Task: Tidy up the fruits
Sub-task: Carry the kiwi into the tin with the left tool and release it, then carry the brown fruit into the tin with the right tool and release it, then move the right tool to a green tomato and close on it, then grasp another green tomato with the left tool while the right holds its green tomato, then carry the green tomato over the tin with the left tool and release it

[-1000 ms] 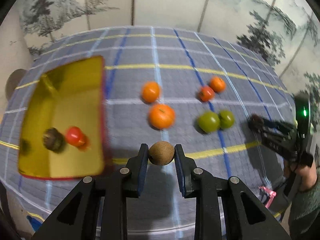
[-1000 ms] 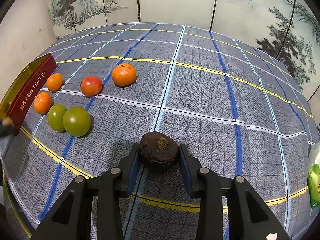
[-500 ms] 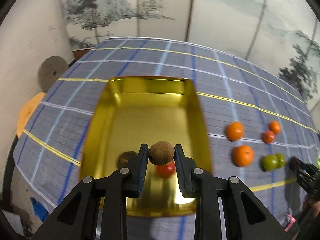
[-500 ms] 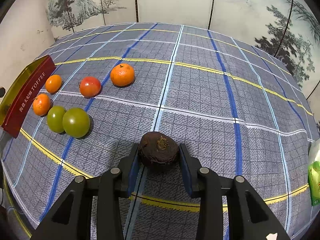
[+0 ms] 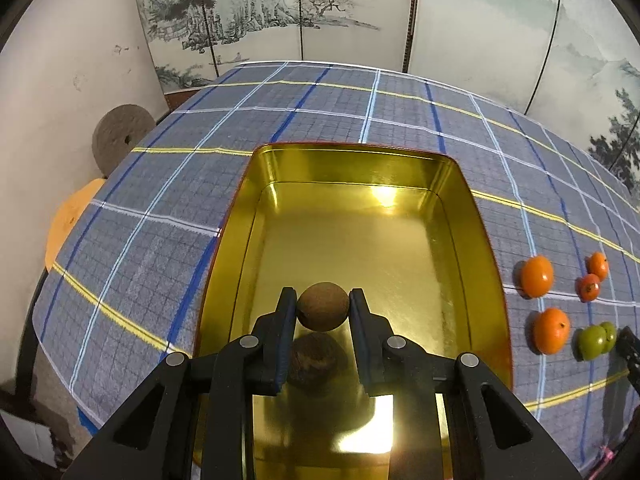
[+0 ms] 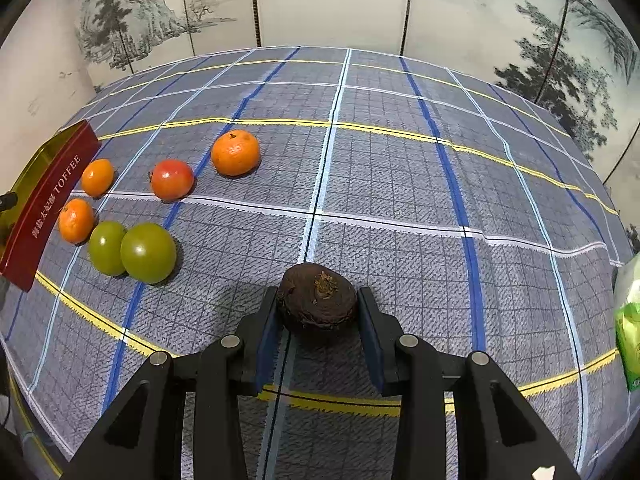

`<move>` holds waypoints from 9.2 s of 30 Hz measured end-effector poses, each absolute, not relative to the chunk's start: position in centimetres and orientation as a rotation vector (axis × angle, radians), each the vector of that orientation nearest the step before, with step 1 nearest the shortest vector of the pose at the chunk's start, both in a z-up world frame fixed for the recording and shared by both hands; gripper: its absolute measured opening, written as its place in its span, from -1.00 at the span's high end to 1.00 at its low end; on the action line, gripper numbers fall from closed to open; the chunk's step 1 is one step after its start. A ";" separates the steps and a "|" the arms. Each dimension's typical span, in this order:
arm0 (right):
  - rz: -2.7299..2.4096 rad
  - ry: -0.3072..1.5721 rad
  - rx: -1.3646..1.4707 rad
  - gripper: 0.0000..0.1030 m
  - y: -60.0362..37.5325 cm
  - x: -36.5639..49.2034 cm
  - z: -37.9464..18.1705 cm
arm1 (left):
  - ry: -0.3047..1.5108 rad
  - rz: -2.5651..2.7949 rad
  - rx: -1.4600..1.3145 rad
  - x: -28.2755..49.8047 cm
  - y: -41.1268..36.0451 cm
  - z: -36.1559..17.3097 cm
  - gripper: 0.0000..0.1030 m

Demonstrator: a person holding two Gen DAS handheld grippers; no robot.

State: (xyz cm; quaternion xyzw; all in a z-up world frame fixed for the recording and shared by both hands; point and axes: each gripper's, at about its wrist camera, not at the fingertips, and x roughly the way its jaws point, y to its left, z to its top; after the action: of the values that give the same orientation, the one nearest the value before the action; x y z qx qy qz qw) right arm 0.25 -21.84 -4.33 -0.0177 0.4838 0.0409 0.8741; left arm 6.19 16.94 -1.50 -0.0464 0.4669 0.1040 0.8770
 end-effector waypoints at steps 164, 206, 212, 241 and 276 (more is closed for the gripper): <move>0.367 0.995 -0.095 0.28 -13.2 1.9 -3.8 | 0.969 -0.058 -0.013 1.1 2.6 -0.1 -0.22; 0.223 0.915 -0.114 0.38 -23.7 3.4 -4.4 | 1.021 -0.232 0.035 5.8 -7.2 -3.4 -0.22; 0.230 0.901 -0.104 0.38 -23.8 3.2 -4.6 | 1.036 -0.237 0.035 6.6 -8.1 -3.9 -0.22; 0.255 0.909 -0.099 0.37 -24.2 3.1 -4.7 | 1.063 -0.231 0.028 7.0 -8.0 -4.3 0.27; 0.249 0.908 -0.107 0.37 -24.0 3.1 -4.8 | 0.965 0.166 -0.115 3.8 12.3 0.3 0.27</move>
State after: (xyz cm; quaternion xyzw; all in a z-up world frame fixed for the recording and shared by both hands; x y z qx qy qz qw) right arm 3.07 -24.03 -4.81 -0.0513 0.4371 0.1198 0.8899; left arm 3.76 12.30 0.32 -0.0554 0.4632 0.0795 0.8809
